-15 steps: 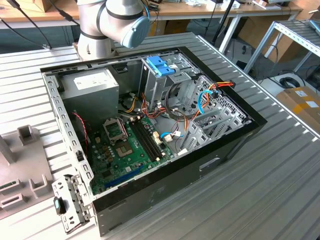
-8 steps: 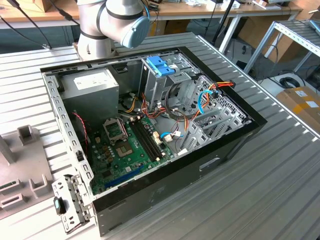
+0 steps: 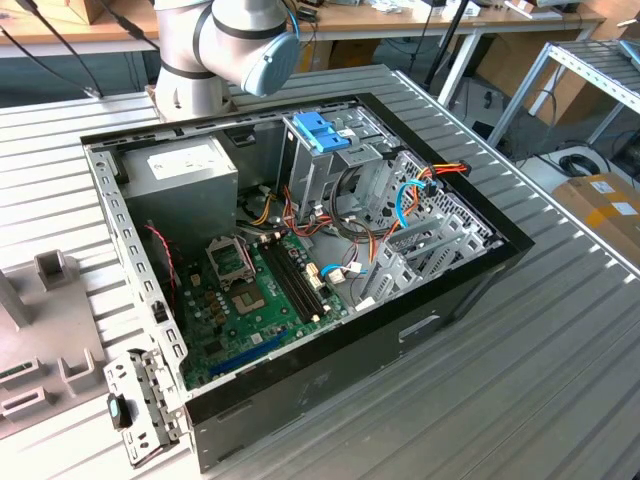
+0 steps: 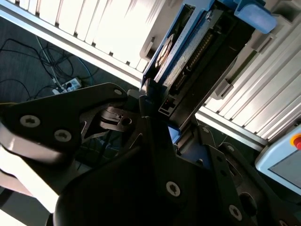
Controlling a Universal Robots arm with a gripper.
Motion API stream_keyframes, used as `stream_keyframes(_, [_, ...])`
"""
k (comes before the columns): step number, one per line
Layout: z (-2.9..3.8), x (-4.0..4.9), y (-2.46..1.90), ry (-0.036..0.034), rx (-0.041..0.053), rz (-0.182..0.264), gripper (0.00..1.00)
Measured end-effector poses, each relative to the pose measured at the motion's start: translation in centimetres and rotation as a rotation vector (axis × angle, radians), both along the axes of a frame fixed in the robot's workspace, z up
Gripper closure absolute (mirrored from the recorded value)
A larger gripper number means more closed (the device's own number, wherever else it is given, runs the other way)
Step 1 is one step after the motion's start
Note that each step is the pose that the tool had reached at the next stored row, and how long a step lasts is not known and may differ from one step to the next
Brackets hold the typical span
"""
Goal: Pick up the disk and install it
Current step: 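Pick up the disk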
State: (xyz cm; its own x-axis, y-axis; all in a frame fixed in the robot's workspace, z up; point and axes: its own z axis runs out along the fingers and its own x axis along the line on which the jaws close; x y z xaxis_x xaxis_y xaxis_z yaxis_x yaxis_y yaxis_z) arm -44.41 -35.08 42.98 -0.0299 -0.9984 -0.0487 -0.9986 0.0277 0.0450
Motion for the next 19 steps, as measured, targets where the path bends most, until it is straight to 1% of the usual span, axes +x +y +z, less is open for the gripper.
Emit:
stream_keyframes(10, [0.96, 0.00, 0.00, 0.0000, 0.0000, 0.000, 0.63])
stream_keyframes(19, [1.66, 0.00, 0.00, 0.0000, 0.0000, 0.000, 0.63])
